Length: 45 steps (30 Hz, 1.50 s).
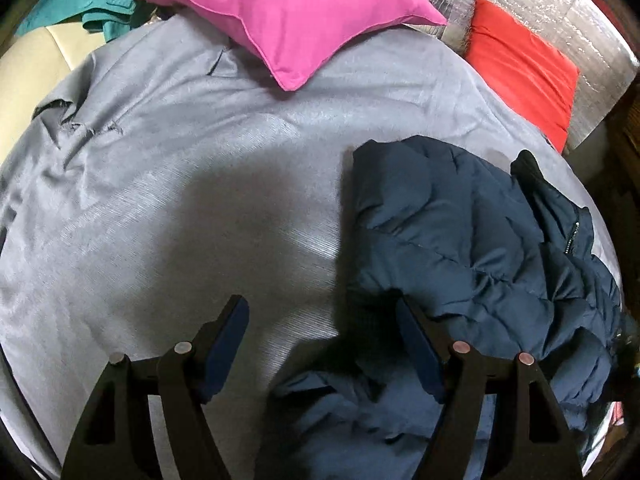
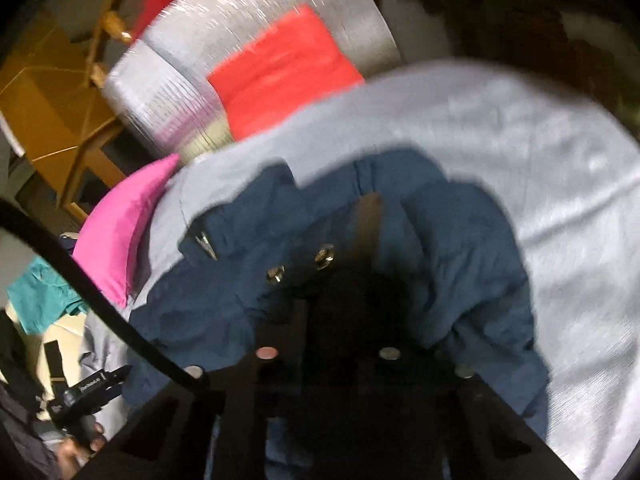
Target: Fold large clothes
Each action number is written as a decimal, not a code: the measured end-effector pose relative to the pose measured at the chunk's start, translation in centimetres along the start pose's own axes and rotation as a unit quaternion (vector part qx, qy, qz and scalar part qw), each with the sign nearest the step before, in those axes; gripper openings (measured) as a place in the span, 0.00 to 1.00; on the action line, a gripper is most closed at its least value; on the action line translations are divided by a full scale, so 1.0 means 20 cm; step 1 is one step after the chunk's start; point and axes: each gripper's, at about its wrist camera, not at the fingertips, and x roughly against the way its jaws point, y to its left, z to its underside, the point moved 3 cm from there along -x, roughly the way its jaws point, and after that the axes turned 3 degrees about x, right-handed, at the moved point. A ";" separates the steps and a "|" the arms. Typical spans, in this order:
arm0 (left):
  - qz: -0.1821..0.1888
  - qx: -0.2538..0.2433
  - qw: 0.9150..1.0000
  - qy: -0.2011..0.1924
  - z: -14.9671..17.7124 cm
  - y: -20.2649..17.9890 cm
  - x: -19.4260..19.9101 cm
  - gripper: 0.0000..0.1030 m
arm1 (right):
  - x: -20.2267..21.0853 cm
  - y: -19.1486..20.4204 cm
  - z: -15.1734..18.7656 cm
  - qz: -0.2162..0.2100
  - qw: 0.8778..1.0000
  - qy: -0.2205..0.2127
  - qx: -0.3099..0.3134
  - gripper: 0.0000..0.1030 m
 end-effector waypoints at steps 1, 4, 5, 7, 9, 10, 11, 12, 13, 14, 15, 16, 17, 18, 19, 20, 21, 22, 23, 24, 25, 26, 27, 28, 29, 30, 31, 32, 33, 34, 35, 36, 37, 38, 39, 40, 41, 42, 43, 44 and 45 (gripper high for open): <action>-0.006 0.001 1.000 -0.004 -0.01 0.00 0.01 0.74 | 0.04 0.00 -0.01 -0.004 1.000 -0.013 0.000 0.14; -0.021 0.002 1.000 -0.014 -0.01 0.03 0.02 0.74 | 0.05 -0.04 -0.01 0.007 1.000 0.000 0.000 0.14; -0.026 0.004 1.000 -0.014 -0.02 0.04 0.01 0.74 | 0.00 -0.06 0.01 0.018 0.999 0.026 -0.003 0.14; -0.026 0.014 1.000 -0.009 -0.02 0.06 0.01 0.74 | -0.07 -0.14 0.04 0.024 0.997 0.073 -0.019 0.14; -0.007 0.024 1.000 -0.008 -0.03 0.07 0.01 0.74 | -0.05 -0.20 0.03 0.004 0.995 0.082 -0.048 0.14; 0.002 0.026 1.000 -0.010 -0.04 0.06 0.01 0.74 | -0.02 -0.23 0.01 -0.001 0.995 0.078 -0.055 0.15; 0.017 0.028 0.999 -0.014 -0.06 0.05 0.01 0.74 | 0.02 -0.25 -0.01 -0.001 0.996 0.066 -0.058 0.16; 0.032 0.029 0.999 -0.018 -0.06 0.04 0.02 0.74 | 0.05 -0.27 -0.03 -0.001 0.997 0.054 -0.059 0.17; 0.052 0.029 0.998 -0.019 -0.07 0.03 0.03 0.74 | 0.09 -0.31 -0.06 0.001 0.997 0.039 -0.063 0.30; 0.070 0.031 0.997 -0.018 -0.07 0.02 0.03 0.76 | 0.12 -0.36 -0.08 0.004 0.997 0.025 -0.075 0.44; 0.083 0.034 0.996 -0.016 -0.07 0.01 0.03 0.77 | 0.14 -0.41 -0.09 0.005 0.996 0.011 -0.092 0.82; 0.098 0.038 0.994 -0.013 -0.07 0.00 0.03 0.79 | 0.15 -0.45 -0.10 0.001 0.995 -0.004 -0.104 0.94; 0.112 0.042 0.993 -0.007 -0.06 -0.02 0.01 0.79 | 0.16 -0.49 -0.11 -0.007 0.993 -0.013 -0.116 0.94; 0.120 0.043 0.992 -0.002 -0.05 -0.03 0.00 0.79 | 0.13 -0.51 -0.11 -0.014 0.992 -0.001 -0.124 0.94; 0.130 0.043 0.991 0.004 -0.05 -0.04 -0.01 0.79 | 0.09 -0.52 -0.10 -0.022 0.991 0.013 -0.128 0.94; 0.140 0.043 0.989 0.011 -0.04 -0.05 -0.04 0.79 | 0.04 -0.54 -0.10 -0.034 0.990 0.030 -0.133 0.94; 0.144 0.043 0.989 0.014 -0.04 -0.06 -0.05 0.79 | -0.01 -0.54 -0.10 -0.041 0.989 0.040 -0.136 0.94; 0.149 0.042 0.988 0.023 -0.02 -0.07 -0.07 0.79 | -0.06 -0.54 -0.09 -0.044 0.988 0.053 -0.135 0.94; 0.153 0.042 0.987 0.033 -0.02 -0.08 -0.09 0.79 | -0.12 -0.54 -0.08 -0.049 0.987 0.072 -0.132 0.94; 0.159 0.043 0.985 0.044 -0.01 -0.08 -0.11 0.79 | -0.17 -0.52 -0.06 -0.062 0.986 0.088 -0.128 0.93; 0.162 0.044 0.985 0.046 0.00 -0.08 -0.12 0.79 | -0.21 -0.50 -0.04 -0.078 0.984 0.103 -0.123 0.92; 0.163 0.043 0.985 0.042 0.00 -0.09 -0.13 0.79 | -0.22 -0.46 -0.04 -0.071 0.988 0.096 -0.099 0.92; 0.164 0.039 0.985 0.041 0.00 -0.10 -0.13 0.79 | -0.22 -0.42 -0.04 -0.073 0.990 0.093 -0.081 0.89; 0.171 0.037 0.984 0.043 0.01 -0.11 -0.13 0.75 | -0.22 -0.38 -0.04 -0.083 0.989 0.101 -0.068 0.87; 0.182 0.037 0.982 0.046 0.01 -0.12 -0.13 0.63 | -0.23 -0.35 -0.04 -0.084 0.990 0.100 -0.060 0.86; 0.190 0.041 0.979 0.054 0.02 -0.13 -0.14 0.58 | -0.22 -0.33 -0.04 -0.082 0.990 0.100 -0.054 0.76; 0.184 0.042 0.981 0.053 0.02 -0.14 -0.15 0.57 | -0.23 -0.31 -0.04 -0.079 0.991 0.100 -0.049 0.62; 0.180 0.036 0.982 0.044 0.03 -0.15 -0.14 0.52 | -0.23 -0.29 -0.04 -0.078 0.991 0.100 -0.047 0.57; 0.176 0.031 0.983 0.041 0.03 -0.16 -0.14 0.49 | -0.22 -0.27 -0.04 -0.076 0.991 0.097 -0.044 0.51; 0.172 0.027 0.984 0.036 0.03 -0.16 -0.13 0.44 | -0.22 -0.27 -0.05 -0.071 0.992 0.091 -0.041 0.47; 0.170 0.025 0.985 0.029 0.04 -0.16 -0.12 0.39 | -0.22 -0.26 -0.05 -0.064 0.994 0.084 -0.036 0.46; 0.168 0.022 0.985 0.022 0.04 -0.17 -0.10 0.36 | -0.20 -0.23 -0.06 -0.055 0.995 0.074 -0.025 0.42; 0.165 0.016 0.986 0.015 0.04 -0.17 -0.08 0.31 | -0.17 -0.21 -0.07 -0.044 0.997 0.057 -0.004 0.39; 0.164 0.011 0.986 0.007 0.03 -0.18 -0.05 0.27 | -0.14 -0.18 -0.08 -0.036 0.998 0.043 0.011 0.38; 0.167 0.008 0.986 0.000 0.03 -0.18 -0.02 0.25 | -0.12 -0.15 -0.10 -0.032 0.999 0.028 0.024 0.37; 0.170 0.005 0.985 -0.011 0.03 -0.17 0.01 0.22 | -0.10 -0.13 -0.12 -0.029 0.999 0.011 0.034 0.36; 0.173 0.000 0.985 -0.022 0.02 -0.17 0.05 0.21 | -0.07 -0.11 -0.13 -0.027 0.999 -0.004 0.039 0.36; 0.174 -0.003 0.984 -0.028 0.02 -0.17 0.08 0.21 | -0.05 -0.10 -0.14 -0.023 0.999 -0.018 0.042 0.35; 0.173 -0.006 0.984 -0.034 0.03 -0.16 0.09 0.20 | -0.05 -0.11 -0.15 -0.019 0.999 -0.024 0.042 0.35; 0.169 -0.008 0.985 -0.034 0.03 -0.16 0.09 0.19 | -0.07 -0.12 -0.15 -0.013 0.999 -0.024 0.043 0.35; 0.162 -0.009 0.986 -0.029 0.04 -0.15 0.08 0.19 | -0.09 -0.14 -0.13 -0.005 0.999 -0.019 0.043 0.35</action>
